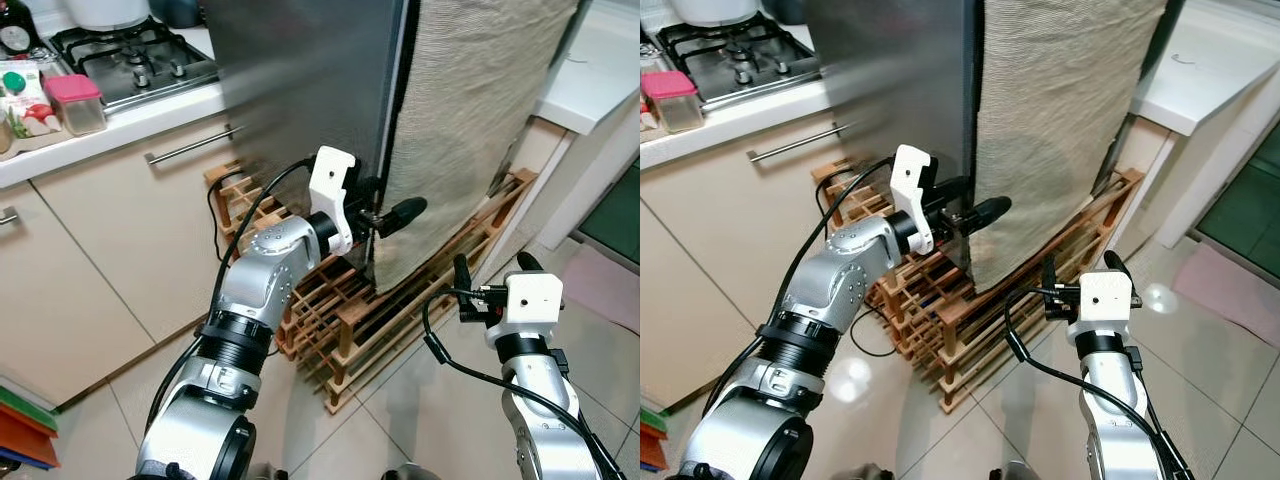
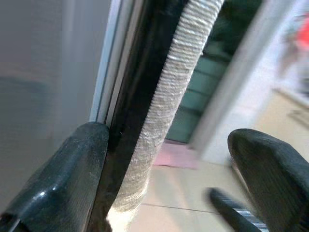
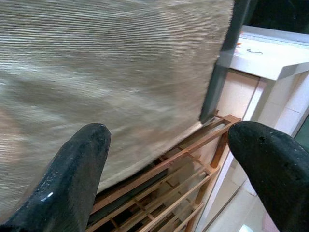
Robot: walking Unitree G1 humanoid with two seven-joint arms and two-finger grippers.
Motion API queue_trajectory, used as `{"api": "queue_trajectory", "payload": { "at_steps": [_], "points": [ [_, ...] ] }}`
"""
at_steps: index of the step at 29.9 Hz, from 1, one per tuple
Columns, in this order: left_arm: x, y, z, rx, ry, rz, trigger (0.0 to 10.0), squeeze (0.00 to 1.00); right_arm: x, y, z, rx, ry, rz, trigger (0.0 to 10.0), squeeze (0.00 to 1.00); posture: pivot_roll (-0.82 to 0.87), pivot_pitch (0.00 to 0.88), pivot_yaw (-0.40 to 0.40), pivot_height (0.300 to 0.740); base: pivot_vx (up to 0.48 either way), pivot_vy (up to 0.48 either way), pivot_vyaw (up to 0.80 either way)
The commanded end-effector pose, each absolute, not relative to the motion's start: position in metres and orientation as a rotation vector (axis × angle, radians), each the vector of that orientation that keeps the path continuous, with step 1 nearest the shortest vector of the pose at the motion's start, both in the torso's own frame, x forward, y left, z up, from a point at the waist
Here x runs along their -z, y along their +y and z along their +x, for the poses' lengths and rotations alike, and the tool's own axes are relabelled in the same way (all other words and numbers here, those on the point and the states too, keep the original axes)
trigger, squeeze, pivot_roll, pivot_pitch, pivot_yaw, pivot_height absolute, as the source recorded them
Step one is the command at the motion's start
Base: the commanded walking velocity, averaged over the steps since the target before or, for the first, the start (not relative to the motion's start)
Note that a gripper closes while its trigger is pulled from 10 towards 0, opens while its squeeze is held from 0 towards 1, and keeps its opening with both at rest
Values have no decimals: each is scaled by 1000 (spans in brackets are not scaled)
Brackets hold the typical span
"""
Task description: Restocking fridge
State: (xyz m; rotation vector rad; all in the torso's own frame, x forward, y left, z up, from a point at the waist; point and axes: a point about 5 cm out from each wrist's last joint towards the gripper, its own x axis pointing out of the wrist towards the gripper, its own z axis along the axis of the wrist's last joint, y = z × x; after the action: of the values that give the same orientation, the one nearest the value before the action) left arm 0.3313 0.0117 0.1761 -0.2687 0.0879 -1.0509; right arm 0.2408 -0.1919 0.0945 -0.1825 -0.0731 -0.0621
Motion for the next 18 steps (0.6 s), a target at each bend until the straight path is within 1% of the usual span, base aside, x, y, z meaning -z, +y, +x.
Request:
{"api": "queue_trajectory", "payload": {
  "at_steps": [1,4,7,9,12,13,14,15,16,18],
  "points": [
    [-194,-10,325,1175,46,-288,10000,0,-93,-194,242,80,-63,-172,10000,0,-132,0,43,714,0,0,0],
    [-194,-10,325,1180,49,-301,10000,0,-92,-193,242,79,-54,-169,10000,0,-135,0,44,714,0,0,0],
    [-194,-14,324,1195,56,-326,10000,0,-73,-198,234,61,46,-181,10000,0,-151,0,45,714,0,0,0],
    [-194,-15,322,1203,57,-329,10000,0,-56,-205,226,73,145,-180,10000,0,-152,0,45,714,0,0,0],
    [-195,-18,320,1224,57,-340,10000,0,-9,-218,203,59,432,-170,10000,0,-160,0,43,714,0,0,0],
    [-195,-18,320,1224,57,-340,10000,0,-9,-218,203,59,432,-170,10000,0,-160,0,43,714,0,0,0],
    [-196,-20,318,1235,53,-352,10000,0,28,-227,176,51,691,-120,10000,0,-160,0,42,714,0,0,0],
    [-196,-20,318,1235,53,-352,10000,0,28,-227,176,51,691,-120,10000,0,-160,0,42,714,0,0,0],
    [-199,-21,318,1241,47,-366,10000,0,48,-230,156,55,856,-46,10000,0,-161,0,42,714,0,0,0],
    [-203,-19,317,1245,37,-380,10000,0,54,-231,153,69,905,20,10000,0,-160,0,42,714,0,0,0]
  ]
}}
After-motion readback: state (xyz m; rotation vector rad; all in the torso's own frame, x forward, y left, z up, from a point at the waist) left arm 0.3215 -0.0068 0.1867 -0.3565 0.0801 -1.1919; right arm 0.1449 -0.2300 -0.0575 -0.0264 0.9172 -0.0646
